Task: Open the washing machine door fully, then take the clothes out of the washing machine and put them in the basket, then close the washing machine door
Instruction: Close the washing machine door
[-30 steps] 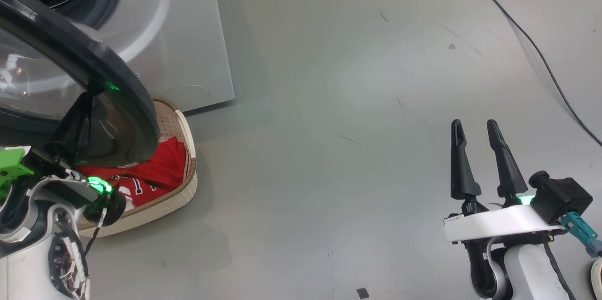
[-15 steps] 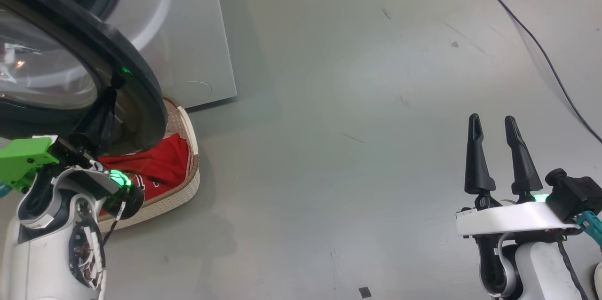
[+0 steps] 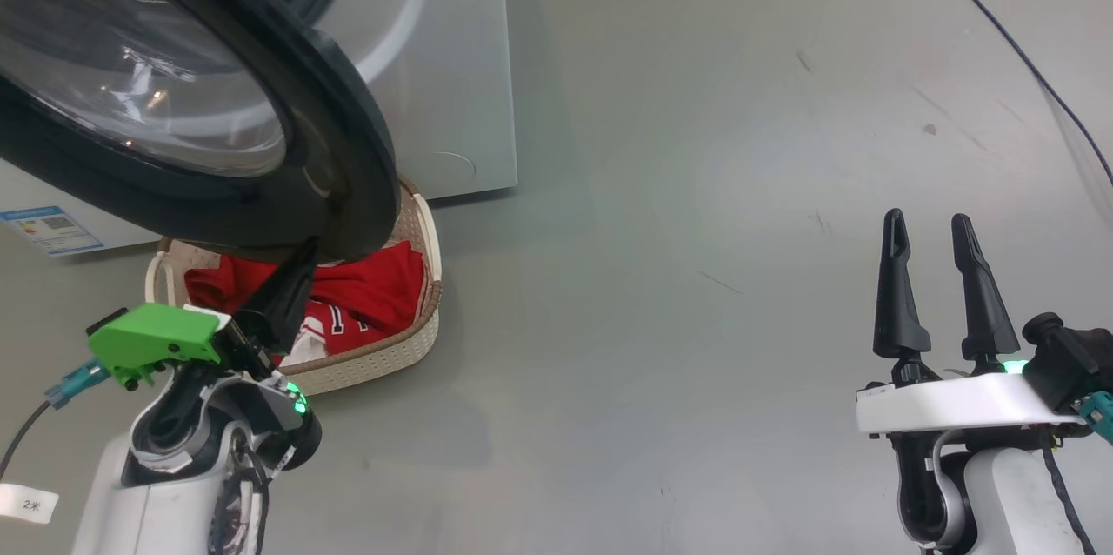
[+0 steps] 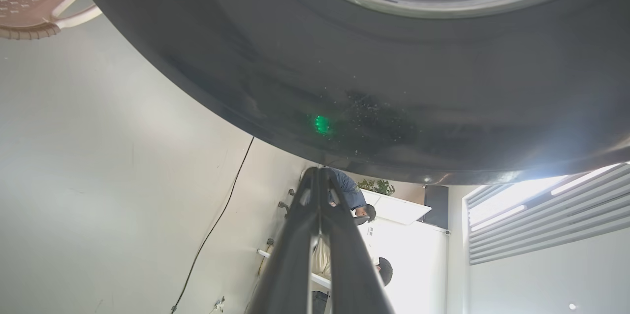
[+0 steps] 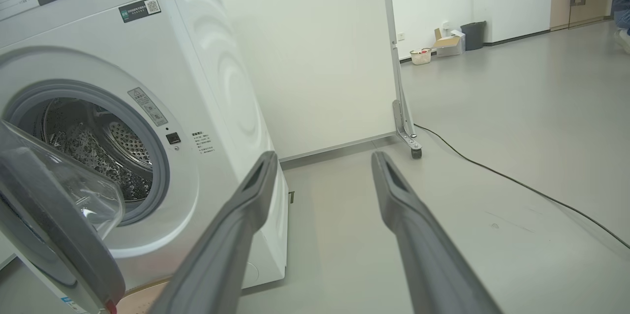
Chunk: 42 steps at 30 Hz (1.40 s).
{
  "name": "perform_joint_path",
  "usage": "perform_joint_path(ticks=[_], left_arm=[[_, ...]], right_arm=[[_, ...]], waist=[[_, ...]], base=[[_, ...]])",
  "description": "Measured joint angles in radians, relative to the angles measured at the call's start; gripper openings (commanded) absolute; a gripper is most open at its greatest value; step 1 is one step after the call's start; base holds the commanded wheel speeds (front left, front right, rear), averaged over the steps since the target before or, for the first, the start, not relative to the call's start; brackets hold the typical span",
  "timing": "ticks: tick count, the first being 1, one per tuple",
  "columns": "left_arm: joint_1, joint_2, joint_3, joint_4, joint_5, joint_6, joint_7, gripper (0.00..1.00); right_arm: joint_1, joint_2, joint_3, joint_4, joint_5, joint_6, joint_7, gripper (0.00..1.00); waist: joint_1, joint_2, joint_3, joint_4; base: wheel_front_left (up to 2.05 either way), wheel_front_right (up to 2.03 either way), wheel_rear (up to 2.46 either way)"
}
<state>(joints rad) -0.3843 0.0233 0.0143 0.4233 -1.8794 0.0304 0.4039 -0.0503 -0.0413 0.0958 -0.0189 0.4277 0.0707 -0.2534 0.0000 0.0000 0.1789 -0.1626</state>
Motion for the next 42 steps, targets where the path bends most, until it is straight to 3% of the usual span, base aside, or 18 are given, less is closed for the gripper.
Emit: perform_joint_path(ticks=[5,10,14,28,39,42], left_arm=[[0.044,0.005,-0.071,-0.003,0.110,-0.049,0.002,0.00],[0.104,0.081,-0.165,-0.013,0.316,-0.121,-0.048,0.00],[0.131,0.108,-0.212,-0.032,0.432,-0.142,-0.096,0.00],[0.182,0.183,-0.278,-0.185,0.750,-0.151,-0.369,0.00],[0.230,0.250,-0.362,-0.250,1.065,-0.152,-0.612,0.00],[0.245,0.250,-0.366,-0.250,1.107,-0.152,-0.655,0.00]], right_arm=[[0.009,0.000,-0.008,0.001,-0.010,0.007,0.000,1.00],[0.020,0.000,-0.010,0.005,-0.024,0.010,0.000,1.00],[0.022,0.000,-0.009,0.007,-0.035,0.011,0.000,1.00],[0.042,0.000,0.005,0.012,-0.043,0.018,0.000,1.00],[0.043,0.000,0.014,0.011,-0.051,0.024,0.000,1.00],[0.043,0.000,0.015,0.011,-0.051,0.024,0.000,1.00]], waist=[[0.0000,0.0000,-0.019,0.055],[0.0000,0.0000,-0.041,0.110],[0.0000,0.0000,-0.059,0.149],[0.0000,0.0000,-0.107,0.235],[0.0000,0.0000,-0.109,0.262],[0.0000,0.0000,-0.109,0.266]], base=[[0.00,0.00,0.00],[0.00,0.00,0.00],[0.00,0.00,0.00],[0.00,0.00,0.00],[0.00,0.00,0.00],[0.00,0.00,0.00]])
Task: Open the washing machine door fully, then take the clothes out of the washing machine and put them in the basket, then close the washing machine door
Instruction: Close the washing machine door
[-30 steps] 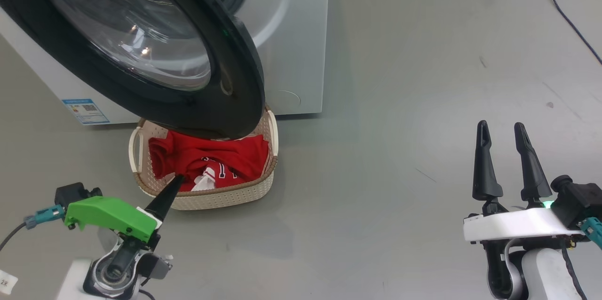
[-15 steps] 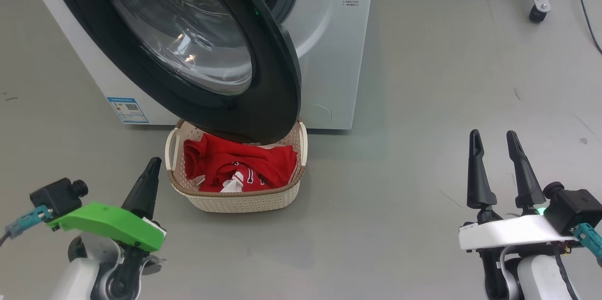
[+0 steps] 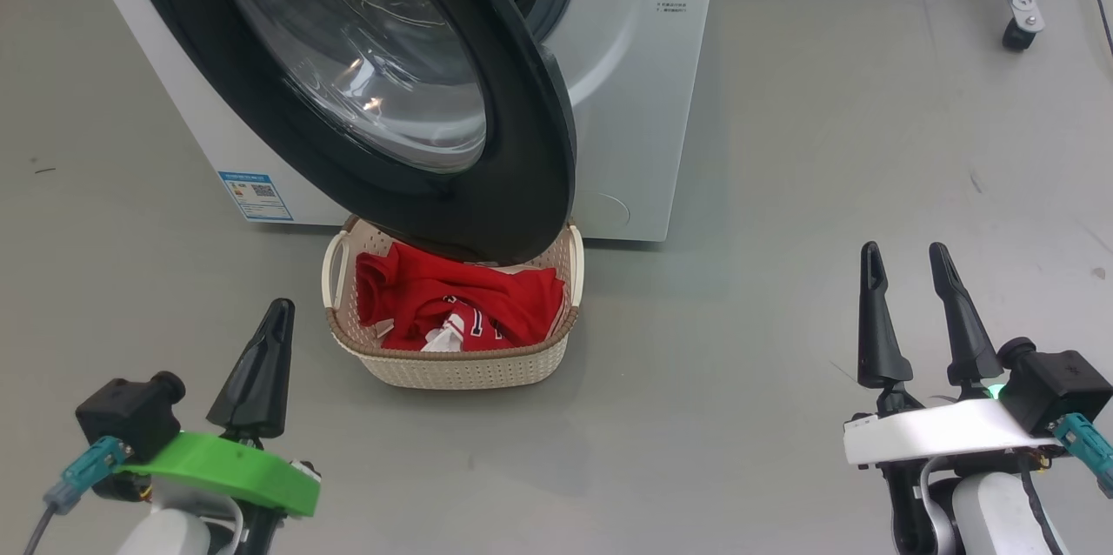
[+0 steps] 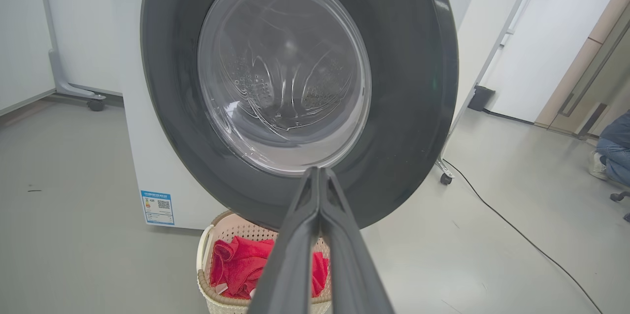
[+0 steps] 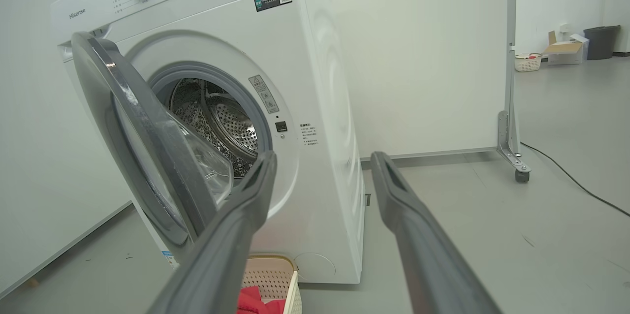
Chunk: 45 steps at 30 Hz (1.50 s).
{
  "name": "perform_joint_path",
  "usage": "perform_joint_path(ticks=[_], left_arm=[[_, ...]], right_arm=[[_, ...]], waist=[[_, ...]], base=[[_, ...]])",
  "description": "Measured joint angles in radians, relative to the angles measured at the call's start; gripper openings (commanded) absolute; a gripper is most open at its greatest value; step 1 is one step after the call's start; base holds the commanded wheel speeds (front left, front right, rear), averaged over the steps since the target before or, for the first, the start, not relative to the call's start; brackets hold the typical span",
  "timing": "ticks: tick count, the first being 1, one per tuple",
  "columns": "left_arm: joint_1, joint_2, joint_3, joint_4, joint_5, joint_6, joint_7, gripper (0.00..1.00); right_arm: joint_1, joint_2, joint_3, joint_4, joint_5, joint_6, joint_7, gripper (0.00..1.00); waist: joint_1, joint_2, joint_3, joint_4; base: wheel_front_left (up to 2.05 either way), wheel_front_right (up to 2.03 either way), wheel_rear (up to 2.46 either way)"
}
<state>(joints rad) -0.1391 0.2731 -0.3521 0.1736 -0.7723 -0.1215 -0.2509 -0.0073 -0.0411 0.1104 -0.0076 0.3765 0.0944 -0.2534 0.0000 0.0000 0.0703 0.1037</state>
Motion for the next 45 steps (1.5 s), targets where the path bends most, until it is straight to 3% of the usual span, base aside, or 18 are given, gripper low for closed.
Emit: perform_joint_path(ticks=[9,10,11,12,28,45], left_arm=[[0.038,-0.039,0.013,0.010,0.054,0.029,0.000,0.00],[0.041,-0.045,0.015,0.012,0.058,0.033,0.000,0.19],[0.045,-0.049,0.018,0.014,0.062,0.039,0.000,0.55],[0.049,-0.054,0.025,0.014,0.066,0.044,0.000,1.00],[0.059,-0.111,0.126,-0.004,0.132,0.065,-0.001,1.00],[0.064,-0.153,0.145,-0.018,0.220,0.053,-0.001,1.00]], right_arm=[[0.000,0.000,0.001,0.000,0.001,0.000,0.000,1.00],[0.000,0.000,0.001,0.000,0.001,0.000,0.000,1.00],[0.000,0.000,0.001,0.000,0.001,0.000,0.000,1.00],[0.000,0.000,0.002,0.000,0.001,0.000,0.000,1.00],[0.002,0.000,0.020,0.020,0.005,0.000,0.000,1.00],[0.002,0.000,0.022,0.023,0.009,0.000,0.000,1.00]], waist=[[0.0000,0.0000,0.005,0.016],[0.0000,0.0000,0.005,0.017],[0.0000,0.0000,0.005,0.018],[0.0000,0.0000,0.006,0.020],[0.0000,0.0000,0.013,0.023],[0.0000,0.0000,0.014,0.019]], base=[[0.00,0.00,0.00],[0.00,0.00,0.00],[0.00,0.00,0.00],[0.00,0.00,0.00],[0.00,0.00,0.00],[0.00,0.00,0.00]])
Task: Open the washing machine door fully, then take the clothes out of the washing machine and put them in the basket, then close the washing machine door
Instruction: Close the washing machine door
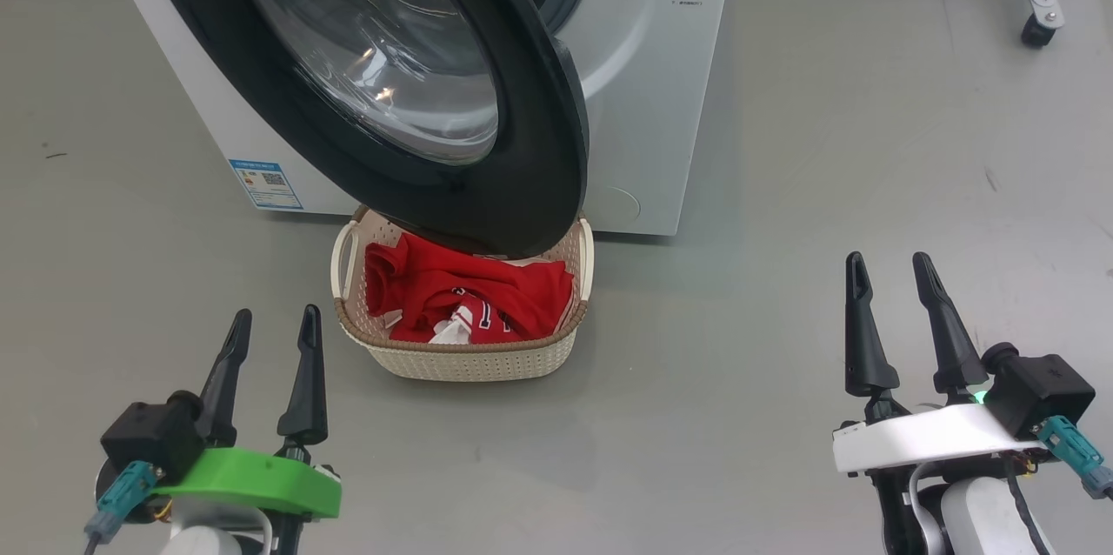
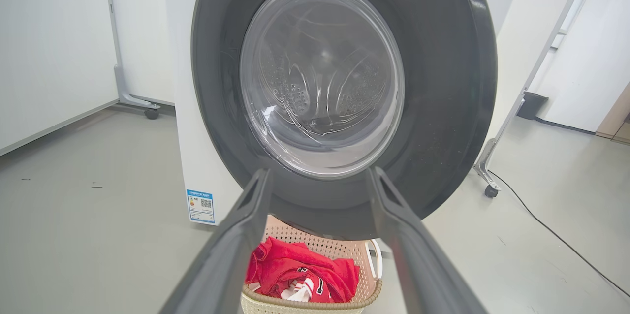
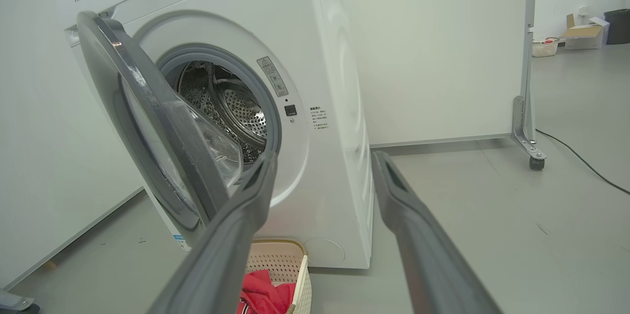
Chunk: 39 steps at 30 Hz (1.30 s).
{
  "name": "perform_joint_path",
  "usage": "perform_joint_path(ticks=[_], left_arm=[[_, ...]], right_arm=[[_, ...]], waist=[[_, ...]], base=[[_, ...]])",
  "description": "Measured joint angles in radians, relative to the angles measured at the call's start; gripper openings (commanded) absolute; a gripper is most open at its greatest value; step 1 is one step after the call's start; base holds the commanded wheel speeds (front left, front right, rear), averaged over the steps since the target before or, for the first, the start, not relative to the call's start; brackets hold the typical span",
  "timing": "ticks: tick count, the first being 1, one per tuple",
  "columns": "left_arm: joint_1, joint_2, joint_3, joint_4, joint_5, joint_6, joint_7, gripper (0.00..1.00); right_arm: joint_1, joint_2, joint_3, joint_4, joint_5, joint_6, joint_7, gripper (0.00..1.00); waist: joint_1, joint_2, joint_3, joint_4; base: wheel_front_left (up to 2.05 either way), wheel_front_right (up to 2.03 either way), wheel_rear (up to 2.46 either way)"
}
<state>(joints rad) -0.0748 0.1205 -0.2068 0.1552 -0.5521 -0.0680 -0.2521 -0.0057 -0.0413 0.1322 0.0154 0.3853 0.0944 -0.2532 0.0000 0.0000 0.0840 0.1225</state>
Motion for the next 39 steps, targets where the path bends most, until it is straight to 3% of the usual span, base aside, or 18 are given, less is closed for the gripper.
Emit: perform_joint_path(ticks=[24,25,26,32,39], left_arm=[[0.014,-0.038,0.016,-0.003,0.044,-0.027,0.000,1.00],[0.014,-0.039,0.015,-0.003,0.044,-0.027,0.000,1.00],[0.014,-0.040,0.013,-0.002,0.047,-0.027,0.000,1.00],[0.012,-0.048,0.003,-0.002,0.052,-0.035,0.000,1.00],[0.000,-0.064,-0.028,0.001,0.068,-0.043,0.000,1.00]], right_arm=[[0.000,0.000,0.000,0.002,-0.028,-0.004,0.000,0.98],[0.000,-0.001,0.001,0.000,-0.037,-0.003,0.000,0.45],[-0.001,-0.001,0.002,-0.002,-0.042,-0.001,0.000,0.00],[-0.018,-0.036,0.049,-0.026,-0.090,0.012,0.000,0.00],[-0.065,-0.098,0.188,-0.026,-0.136,0.028,0.000,0.00]], waist=[[0.0001,0.0000,0.026,0.008],[0.0000,0.0000,0.030,0.010],[0.0000,0.0000,0.034,0.013],[0.0000,0.0000,0.056,0.034],[0.0000,0.0000,0.083,0.073]], base=[[0.00,0.00,0.00],[0.00,0.00,0.00],[0.00,0.00,0.00],[0.00,0.00,0.00],[0.00,0.00,0.00]])
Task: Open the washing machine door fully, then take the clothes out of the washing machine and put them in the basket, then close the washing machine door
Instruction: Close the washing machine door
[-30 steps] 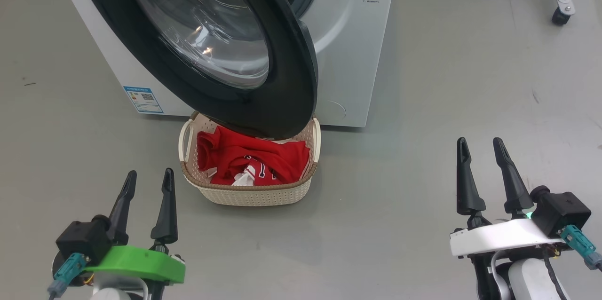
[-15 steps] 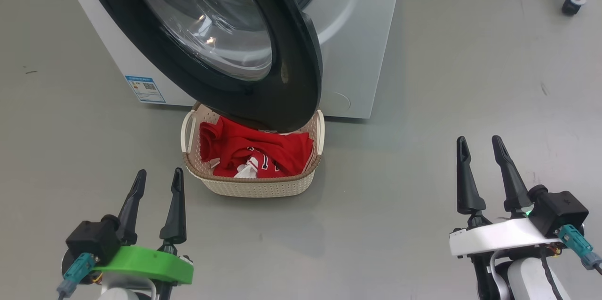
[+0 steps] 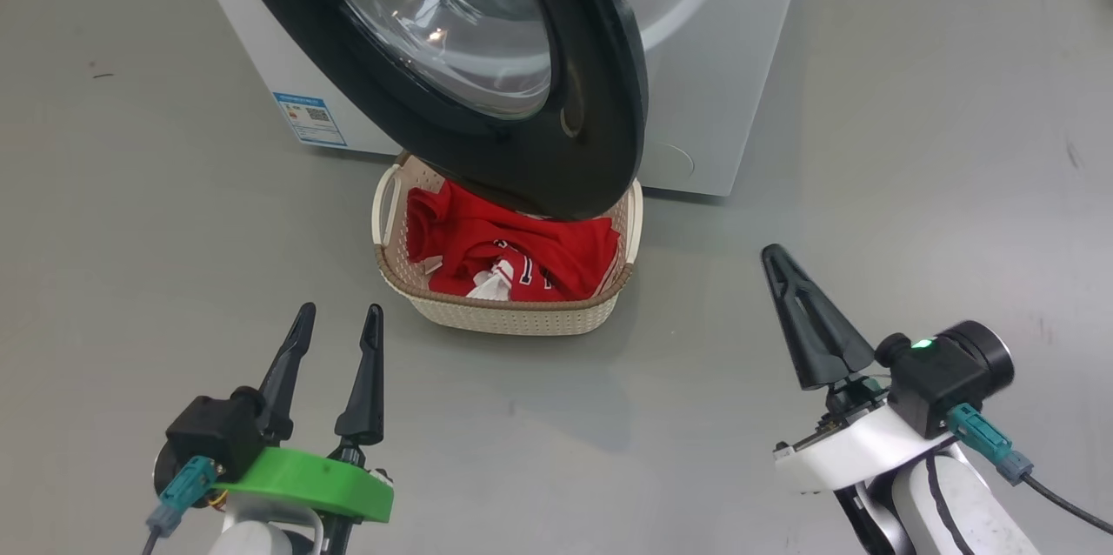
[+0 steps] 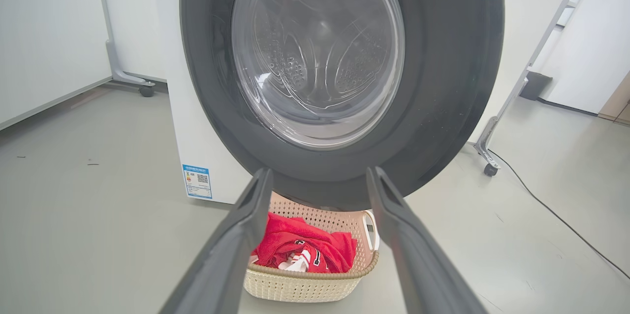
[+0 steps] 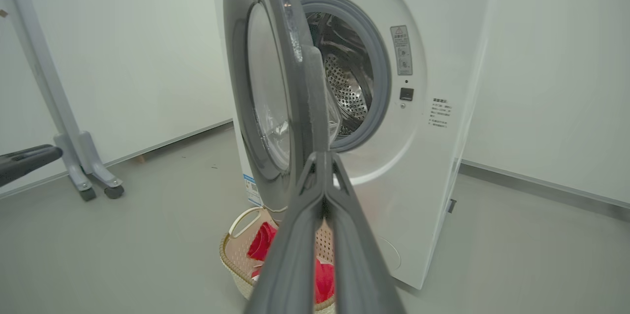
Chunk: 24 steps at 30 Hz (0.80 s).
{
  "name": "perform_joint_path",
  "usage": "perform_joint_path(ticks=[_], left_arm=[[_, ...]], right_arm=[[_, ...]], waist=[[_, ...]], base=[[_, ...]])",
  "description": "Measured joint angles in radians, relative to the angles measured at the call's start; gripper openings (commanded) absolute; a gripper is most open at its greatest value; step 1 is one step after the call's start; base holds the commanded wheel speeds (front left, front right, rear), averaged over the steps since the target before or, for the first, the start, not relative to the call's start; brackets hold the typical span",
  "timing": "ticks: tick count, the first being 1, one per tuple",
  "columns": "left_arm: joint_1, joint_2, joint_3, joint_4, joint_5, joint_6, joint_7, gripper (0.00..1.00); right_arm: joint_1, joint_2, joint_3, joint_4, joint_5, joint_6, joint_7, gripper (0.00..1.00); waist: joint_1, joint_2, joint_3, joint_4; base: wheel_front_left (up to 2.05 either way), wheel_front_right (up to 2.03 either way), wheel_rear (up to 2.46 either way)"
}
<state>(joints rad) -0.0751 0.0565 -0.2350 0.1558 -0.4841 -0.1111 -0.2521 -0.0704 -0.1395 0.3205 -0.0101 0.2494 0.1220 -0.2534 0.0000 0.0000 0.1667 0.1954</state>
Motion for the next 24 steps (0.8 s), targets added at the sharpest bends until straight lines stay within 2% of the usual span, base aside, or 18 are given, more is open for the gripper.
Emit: perform_joint_path(ticks=[9,24], left_arm=[[-0.026,-0.007,-0.028,-0.001,0.002,-0.001,0.000,1.00],[-0.087,-0.015,-0.056,-0.022,0.001,-0.009,0.000,1.00]], right_arm=[[-0.141,-0.087,0.132,0.016,-0.008,0.000,0.000,0.00],[-0.311,-0.175,0.128,0.071,0.054,0.000,0.000,0.00]], waist=[[0.0000,0.0000,0.050,0.077],[0.0000,0.0000,0.167,0.176]], base=[[0.00,0.00,0.00],[0.00,0.00,0.00]])
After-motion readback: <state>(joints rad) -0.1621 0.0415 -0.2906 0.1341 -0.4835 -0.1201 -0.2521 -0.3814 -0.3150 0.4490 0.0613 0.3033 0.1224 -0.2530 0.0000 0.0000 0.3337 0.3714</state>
